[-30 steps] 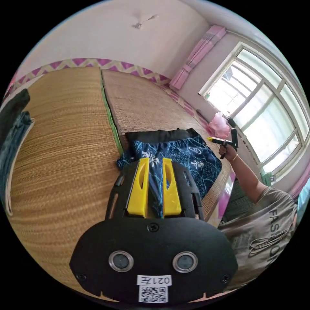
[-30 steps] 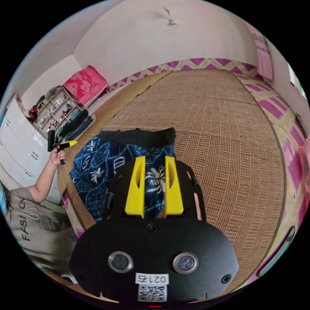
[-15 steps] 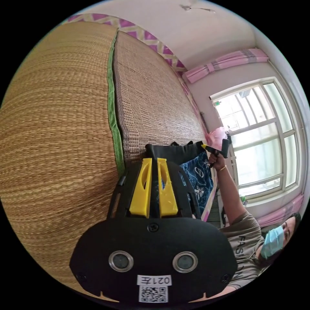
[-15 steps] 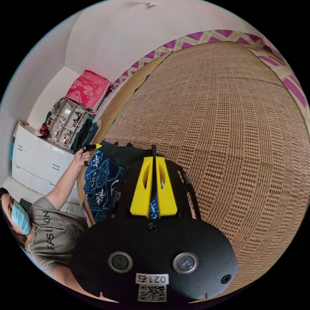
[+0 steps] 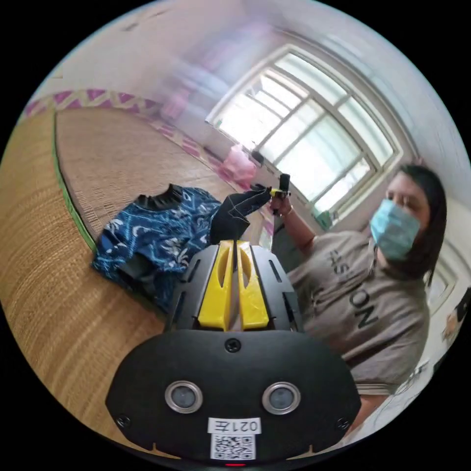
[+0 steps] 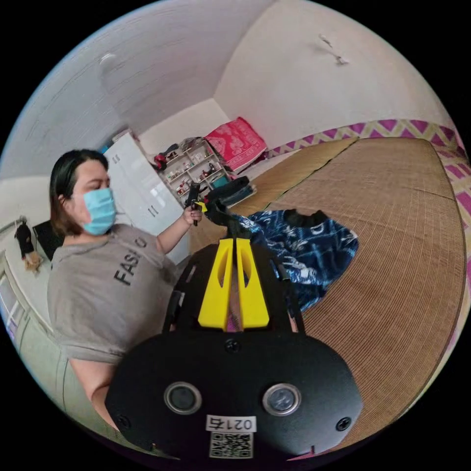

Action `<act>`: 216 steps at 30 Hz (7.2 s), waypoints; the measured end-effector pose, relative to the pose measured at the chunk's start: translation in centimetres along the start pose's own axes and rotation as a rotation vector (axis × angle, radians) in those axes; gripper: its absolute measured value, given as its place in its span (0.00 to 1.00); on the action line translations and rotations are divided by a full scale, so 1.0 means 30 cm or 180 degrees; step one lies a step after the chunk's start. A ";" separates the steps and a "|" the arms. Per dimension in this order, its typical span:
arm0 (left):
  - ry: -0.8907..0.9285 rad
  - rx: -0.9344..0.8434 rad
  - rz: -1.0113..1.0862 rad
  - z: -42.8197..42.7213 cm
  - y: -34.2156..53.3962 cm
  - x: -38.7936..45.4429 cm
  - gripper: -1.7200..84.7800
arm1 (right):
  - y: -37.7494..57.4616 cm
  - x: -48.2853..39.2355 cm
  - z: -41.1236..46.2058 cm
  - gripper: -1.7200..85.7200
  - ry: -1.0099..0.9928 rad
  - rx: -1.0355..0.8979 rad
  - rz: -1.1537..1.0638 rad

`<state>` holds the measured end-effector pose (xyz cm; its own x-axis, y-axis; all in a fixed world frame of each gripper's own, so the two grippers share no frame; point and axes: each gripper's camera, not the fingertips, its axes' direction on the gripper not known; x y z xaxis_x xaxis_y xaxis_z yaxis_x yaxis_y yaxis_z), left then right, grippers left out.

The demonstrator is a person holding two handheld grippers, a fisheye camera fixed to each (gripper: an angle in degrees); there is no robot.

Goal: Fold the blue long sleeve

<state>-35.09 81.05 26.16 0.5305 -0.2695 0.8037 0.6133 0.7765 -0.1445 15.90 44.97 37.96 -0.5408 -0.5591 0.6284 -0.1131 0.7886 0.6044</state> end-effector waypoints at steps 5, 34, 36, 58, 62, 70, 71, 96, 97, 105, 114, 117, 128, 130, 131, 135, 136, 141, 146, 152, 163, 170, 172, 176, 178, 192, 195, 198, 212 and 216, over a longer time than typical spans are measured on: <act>-0.0092 -0.0099 0.0253 0.078 0.338 0.441 0.01 | 0.339 -0.345 0.009 0.01 0.0078 -0.0087 0.0099; -0.1232 0.0494 0.0076 -0.249 0.346 0.548 0.07 | -0.474 -0.596 0.873 0.10 0.1333 -0.0756 -0.1318; -0.1440 0.0529 0.0076 -0.250 0.258 0.528 0.05 | -0.634 -0.580 1.176 0.12 0.1423 -0.1059 -0.1493; -0.1420 0.0636 0.0225 -0.223 -0.165 0.649 0.01 | -0.819 0.121 0.713 0.03 -0.0138 -0.0031 0.0309; -0.1510 0.0489 0.0244 -0.118 -0.337 0.668 0.01 | -0.696 0.238 0.260 0.03 0.0379 0.0470 0.0657; -0.1338 0.0148 0.0339 0.121 -0.575 0.679 0.01 | -0.282 0.446 -0.945 0.03 0.1457 0.1259 0.1205; -0.1326 0.0122 0.0334 0.158 -0.603 0.680 0.01 | -0.215 0.471 -1.095 0.03 0.1647 0.1271 0.1338; -0.1510 -0.0483 0.1585 1.170 -1.190 0.906 0.15 | 0.153 0.508 -1.705 0.16 0.4199 0.0811 0.2291; -0.1580 -0.0583 0.1634 1.232 -1.209 0.911 0.15 | 0.108 0.494 -1.662 0.16 0.4239 0.0690 0.2159; -0.1902 -0.0846 0.1248 1.392 -1.159 0.754 0.06 | -0.310 0.234 -0.955 0.15 0.3371 -0.0007 0.0800; -0.0789 0.1106 -0.0097 0.529 -0.828 0.532 0.01 | -0.507 0.104 -0.282 0.09 0.1765 -0.0633 0.0360; -0.0898 0.1797 -0.0410 0.045 -0.511 0.489 0.01 | -0.540 0.033 -0.107 0.02 0.1406 -0.0727 0.0153; -0.2231 0.2519 -0.1853 -0.846 0.905 0.323 0.01 | -0.558 -0.081 0.210 0.01 0.0856 -0.0432 0.0430; -0.2240 0.2684 -0.2135 -0.871 1.134 0.275 0.01 | -0.569 -0.092 0.234 0.01 0.0838 -0.0427 0.0492; -0.2207 0.2815 -0.2322 -0.885 1.285 0.248 0.01 | -0.582 -0.103 0.246 0.01 0.0853 -0.0435 0.0526; -0.1990 0.3400 -0.2670 -0.919 1.690 0.219 0.01 | -0.640 -0.152 0.271 0.01 0.0822 -0.0403 0.0554; -0.1930 0.3584 -0.2722 -0.930 1.798 0.224 0.01 | -0.648 -0.158 0.274 0.01 0.0813 -0.0400 0.0556; -0.1474 0.4005 -0.2723 -0.925 2.087 0.205 0.01 | -0.705 -0.213 0.321 0.01 0.0754 -0.0423 0.0534; -0.0897 0.4407 -0.2856 -0.866 2.304 0.181 0.07 | -0.742 -0.261 0.358 0.01 0.0606 -0.0390 0.0529; -0.1368 0.4389 -0.2730 -0.873 2.406 0.314 0.10 | -0.765 -0.318 0.378 0.01 0.0544 -0.0357 0.0551; -0.2262 0.3585 -0.2971 -0.956 2.346 0.363 0.13 | -0.812 -0.411 0.422 0.01 0.0411 -0.0360 0.0546; -0.2587 0.1862 -0.2765 -0.875 1.955 0.172 0.08 | -0.849 -0.443 0.480 0.01 0.0261 -0.0421 0.0614; -0.2958 0.1558 -0.3090 -0.867 1.941 0.107 0.03 | -0.864 -0.459 0.489 0.01 0.0235 -0.0432 0.0602; -0.2970 0.1673 -0.3399 -0.952 1.981 0.055 0.01 | -0.893 -0.503 0.499 0.01 0.0225 -0.0446 0.0551; -0.2865 0.1712 -0.3375 -0.971 1.996 0.030 0.01 | -0.897 -0.514 0.501 0.01 0.0219 -0.0435 0.0556; -0.2563 0.2857 -0.2968 -1.108 2.274 0.269 0.02 | -0.906 -0.528 0.499 0.01 0.0039 -0.0346 0.0686; -0.2112 0.3093 -0.2938 -1.132 2.362 0.295 0.08 | -0.908 -0.526 0.511 0.01 0.0005 -0.0357 0.0690; -0.1846 0.3138 -0.3009 -1.130 2.396 0.278 0.11 | -0.912 -0.520 0.531 0.01 -0.0070 -0.0360 0.0699; -0.1994 0.2820 -0.3756 -1.180 2.172 0.163 0.15 | -0.898 -0.565 0.503 0.01 -0.0122 -0.0265 0.0666; -0.2071 0.2919 -0.3844 -1.210 2.131 0.121 0.06 | -0.870 -0.545 0.497 0.01 -0.0199 -0.0215 0.0740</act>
<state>27.30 109.05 -1.12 -0.4307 -0.8448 0.3174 -0.1906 0.4289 0.8830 15.26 37.36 4.61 -0.5966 -0.3460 0.7242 0.0754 0.8742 0.4798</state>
